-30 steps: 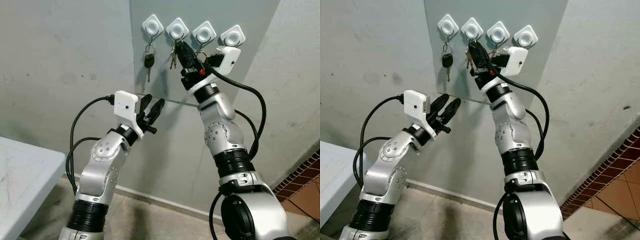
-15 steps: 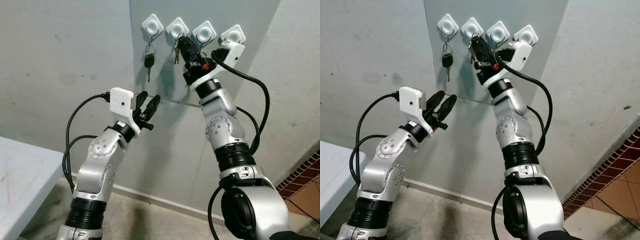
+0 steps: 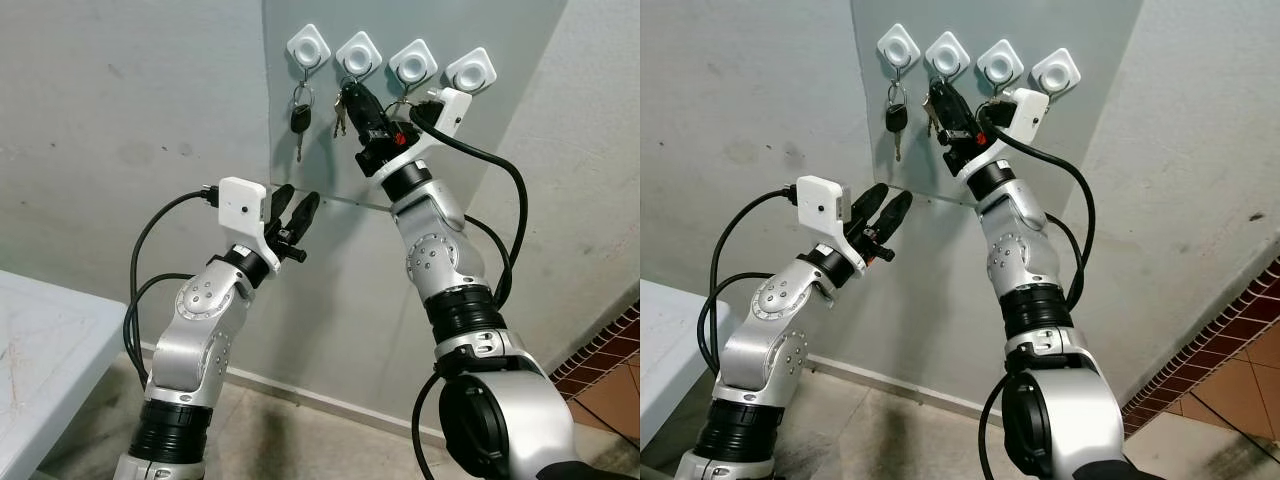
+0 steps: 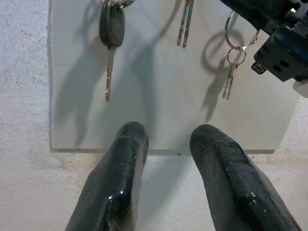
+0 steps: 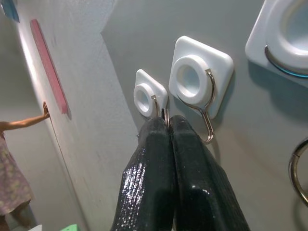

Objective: Hang keys on a hook

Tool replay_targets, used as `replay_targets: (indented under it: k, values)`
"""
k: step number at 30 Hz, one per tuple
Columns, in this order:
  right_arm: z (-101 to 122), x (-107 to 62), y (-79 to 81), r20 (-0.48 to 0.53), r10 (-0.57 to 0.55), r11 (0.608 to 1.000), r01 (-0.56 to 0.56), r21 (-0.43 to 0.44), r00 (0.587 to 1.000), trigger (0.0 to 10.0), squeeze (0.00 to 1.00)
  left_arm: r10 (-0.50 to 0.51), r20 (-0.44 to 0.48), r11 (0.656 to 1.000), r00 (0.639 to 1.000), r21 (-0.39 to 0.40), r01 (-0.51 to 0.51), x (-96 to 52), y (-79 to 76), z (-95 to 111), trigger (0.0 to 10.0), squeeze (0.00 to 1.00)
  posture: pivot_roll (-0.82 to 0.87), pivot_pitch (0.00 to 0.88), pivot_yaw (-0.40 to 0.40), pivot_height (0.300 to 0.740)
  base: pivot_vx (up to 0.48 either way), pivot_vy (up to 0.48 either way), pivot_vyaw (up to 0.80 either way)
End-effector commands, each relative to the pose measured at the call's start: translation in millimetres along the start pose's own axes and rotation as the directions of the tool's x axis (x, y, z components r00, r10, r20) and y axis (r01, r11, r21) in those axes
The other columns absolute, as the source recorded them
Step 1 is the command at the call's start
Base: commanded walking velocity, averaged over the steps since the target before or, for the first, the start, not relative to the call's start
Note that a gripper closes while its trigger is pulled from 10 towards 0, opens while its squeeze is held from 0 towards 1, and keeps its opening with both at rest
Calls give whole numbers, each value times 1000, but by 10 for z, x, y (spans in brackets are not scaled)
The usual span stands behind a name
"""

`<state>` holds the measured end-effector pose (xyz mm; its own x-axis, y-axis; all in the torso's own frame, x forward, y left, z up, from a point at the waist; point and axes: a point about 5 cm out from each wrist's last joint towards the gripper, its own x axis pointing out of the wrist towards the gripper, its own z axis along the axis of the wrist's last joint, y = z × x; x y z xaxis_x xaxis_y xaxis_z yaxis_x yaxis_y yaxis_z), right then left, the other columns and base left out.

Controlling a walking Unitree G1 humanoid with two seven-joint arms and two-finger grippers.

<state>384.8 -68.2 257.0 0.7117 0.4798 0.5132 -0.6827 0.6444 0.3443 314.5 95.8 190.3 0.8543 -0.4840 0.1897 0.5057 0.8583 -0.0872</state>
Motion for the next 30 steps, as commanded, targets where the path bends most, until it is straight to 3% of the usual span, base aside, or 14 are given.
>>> replay_targets:
  k: [1, 11, 30]
  values:
    - [60, 64, 10, 17, -10, 1000, 10, 26, 1000, 10000, 0, 9, 14, 1000, 1000, 5, -9, -14, -1, 44, 10000, 0, 122, 2, -43, 736, 0, 0, 0]
    - [-16, 26, -59, 18, -90, 971, 84, 224, 996, 10000, 0, 6, 10, 1000, 1000, 0, -7, -26, -24, 32, 10000, 0, 120, 0, -44, 736, 0, 0, 0]
    - [-121, -162, -55, 94, -108, 931, 68, 358, 990, 10000, 0, 4, 3, 1000, 1000, 2, -4, -48, -30, 26, 10000, 0, 123, 0, -41, 736, 0, 0, 0]
